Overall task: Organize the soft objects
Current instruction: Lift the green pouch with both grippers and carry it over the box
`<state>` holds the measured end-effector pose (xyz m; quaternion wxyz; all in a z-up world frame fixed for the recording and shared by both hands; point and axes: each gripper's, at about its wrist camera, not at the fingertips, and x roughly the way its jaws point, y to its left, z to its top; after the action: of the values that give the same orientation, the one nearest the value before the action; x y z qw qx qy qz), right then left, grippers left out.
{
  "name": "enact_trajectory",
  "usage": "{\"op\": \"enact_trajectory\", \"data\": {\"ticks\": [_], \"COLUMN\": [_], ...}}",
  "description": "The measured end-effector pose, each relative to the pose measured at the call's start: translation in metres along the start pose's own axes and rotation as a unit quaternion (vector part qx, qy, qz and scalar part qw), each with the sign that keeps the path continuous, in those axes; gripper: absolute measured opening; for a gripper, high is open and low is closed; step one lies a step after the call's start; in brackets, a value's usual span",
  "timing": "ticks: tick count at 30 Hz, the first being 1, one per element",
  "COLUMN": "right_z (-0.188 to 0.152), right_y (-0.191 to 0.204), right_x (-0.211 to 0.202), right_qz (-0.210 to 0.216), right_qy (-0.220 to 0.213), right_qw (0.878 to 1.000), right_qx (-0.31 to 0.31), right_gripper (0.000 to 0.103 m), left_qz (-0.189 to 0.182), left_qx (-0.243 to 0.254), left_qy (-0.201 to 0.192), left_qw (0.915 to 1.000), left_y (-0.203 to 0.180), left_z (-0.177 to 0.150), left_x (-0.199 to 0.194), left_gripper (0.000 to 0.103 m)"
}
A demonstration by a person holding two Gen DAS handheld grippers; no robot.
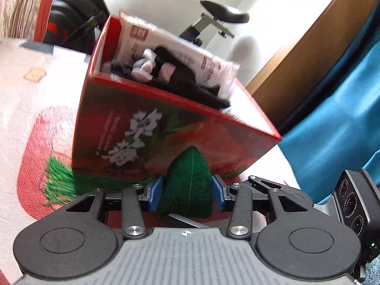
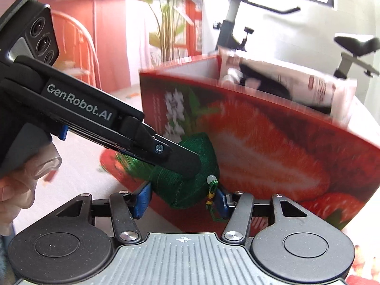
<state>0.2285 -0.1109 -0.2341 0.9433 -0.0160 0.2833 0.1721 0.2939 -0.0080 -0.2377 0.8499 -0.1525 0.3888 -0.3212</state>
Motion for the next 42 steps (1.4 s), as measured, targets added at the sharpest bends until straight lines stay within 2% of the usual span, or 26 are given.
{"op": "enact_trajectory", "data": {"ticks": [6, 14, 18, 23, 29, 33, 38, 42], "right_z": [0.04, 0.12, 0.161, 0.189, 0.188, 0.171, 0.146, 0.126], "right_y": [0.012, 0.007, 0.004, 0.002, -0.018, -0.038, -0.072, -0.102], "right_x": [-0.035, -0.072, -0.082, -0.079, -0.056, -0.036, -0.015, -0.004], "right_qz": [0.002, 0.019, 0.028, 0.023, 0.031, 0.029, 0.024, 0.009], "right_qy": [-0.051, -0.108, -0.126, -0.145, -0.141, -0.122, -0.101, -0.09], "right_qw": [0.998, 0.991, 0.987, 0.981, 0.984, 0.989, 0.994, 0.995], "right_qx": [-0.04, -0.075, -0.093, -0.123, -0.101, -0.074, -0.014, 0.045], "right_gripper": [0.051, 0.05, 0.049, 0.049, 0.049, 0.049, 0.049, 0.049], "left_qz": [-0.003, -0.016, -0.007, -0.001, 0.01, 0.009, 0.007, 0.014], "left_qx": [0.012, 0.04, 0.068, 0.073, 0.074, 0.069, 0.072, 0.073], "left_qy": [-0.06, -0.119, -0.151, -0.181, -0.176, -0.152, -0.116, -0.103], "left_qw": [0.9981, 0.992, 0.9861, 0.9808, 0.9815, 0.986, 0.9906, 0.9919], "left_y": [-0.025, -0.051, -0.066, -0.069, -0.063, -0.052, -0.042, -0.042], "left_z": [0.022, 0.066, 0.083, 0.101, 0.111, 0.113, 0.112, 0.112], "left_x": [-0.045, -0.093, -0.109, -0.112, -0.096, -0.067, -0.026, -0.004], "left_gripper": [0.046, 0.046, 0.046, 0.046, 0.046, 0.046, 0.046, 0.046]}}
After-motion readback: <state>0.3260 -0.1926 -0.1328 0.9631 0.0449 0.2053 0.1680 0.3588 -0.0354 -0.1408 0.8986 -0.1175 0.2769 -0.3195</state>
